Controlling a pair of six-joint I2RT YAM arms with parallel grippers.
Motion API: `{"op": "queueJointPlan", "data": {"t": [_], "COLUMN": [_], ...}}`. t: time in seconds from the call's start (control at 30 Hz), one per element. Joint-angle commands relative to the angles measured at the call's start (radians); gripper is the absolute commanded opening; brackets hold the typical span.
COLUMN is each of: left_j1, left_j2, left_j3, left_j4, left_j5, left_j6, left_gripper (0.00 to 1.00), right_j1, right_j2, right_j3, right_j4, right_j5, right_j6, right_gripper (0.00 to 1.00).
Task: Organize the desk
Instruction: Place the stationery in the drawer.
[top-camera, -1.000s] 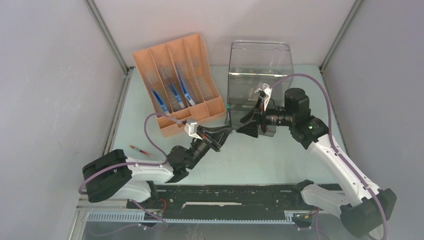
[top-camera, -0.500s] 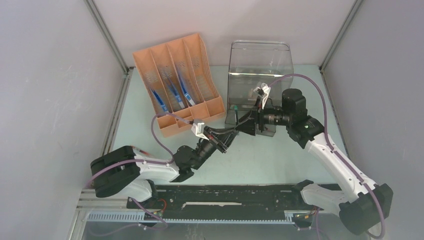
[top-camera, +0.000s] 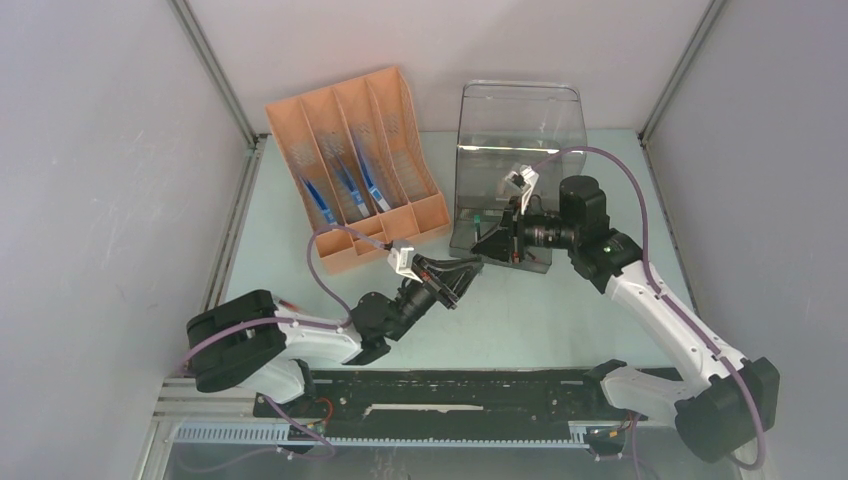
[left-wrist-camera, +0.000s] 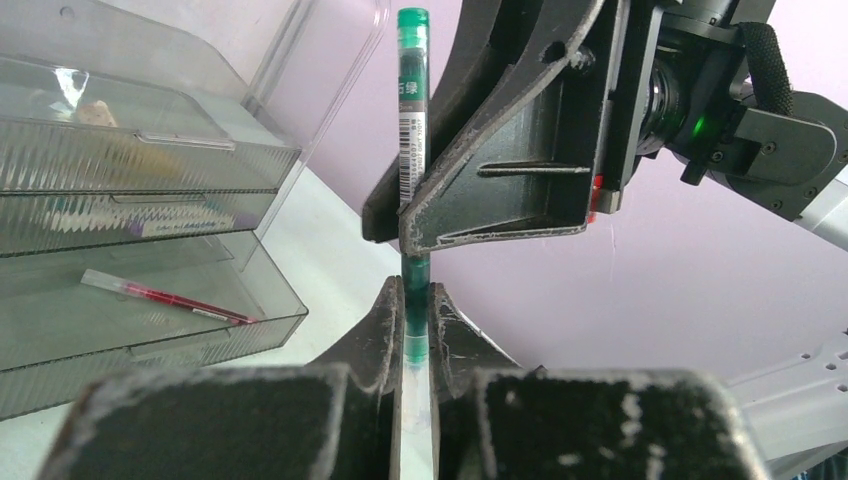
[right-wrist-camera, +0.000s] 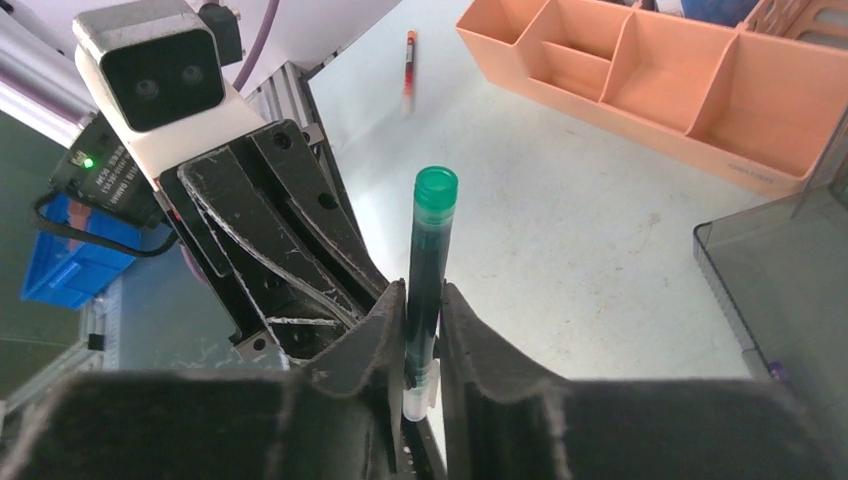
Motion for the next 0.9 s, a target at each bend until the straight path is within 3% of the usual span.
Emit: {"op": "queueJointPlan", "data": {"t": [0.0, 0.13, 0.33, 0.5, 0.87], "left_j1": [-0.007, -0.007, -0.007, -0.007, -0.004], "left_j2": [0.003, 0.001, -0.015, -0.038, -0.154], "left_j3": [0.03, 0.024, -0.001, -0.038, -0.16], "left_j4": [0.044, 0.044, 0.044, 0.044, 0.014], "left_j5": [-0.002, -0.006, -0.011, -0.02, -0.053], "left_j6": [-0.003, -0.006, -0.007, 0.022, 0.135], "left_gripper": [0.04, 0.21, 0.59, 0.79, 0.99], "right_j1": [-0.004, -0.004, -0.004, -0.004, -0.004], "right_j2": [0.008, 0.008, -0.003, -0.01, -0.034], "right_j3": [0.0, 0.002, 0.001, 0.002, 0.002], "right_j4": [0.031, 0.025, 0.013, -0.005, -0.111], "right_j5": [-0.005, -0.006, 0.012, 0.017, 0.022], "right_j6": [0.01, -0.002, -0.035, -0.088, -0.332], "right_gripper": [0.18, 0.04, 0.0, 0.0, 0.0]}}
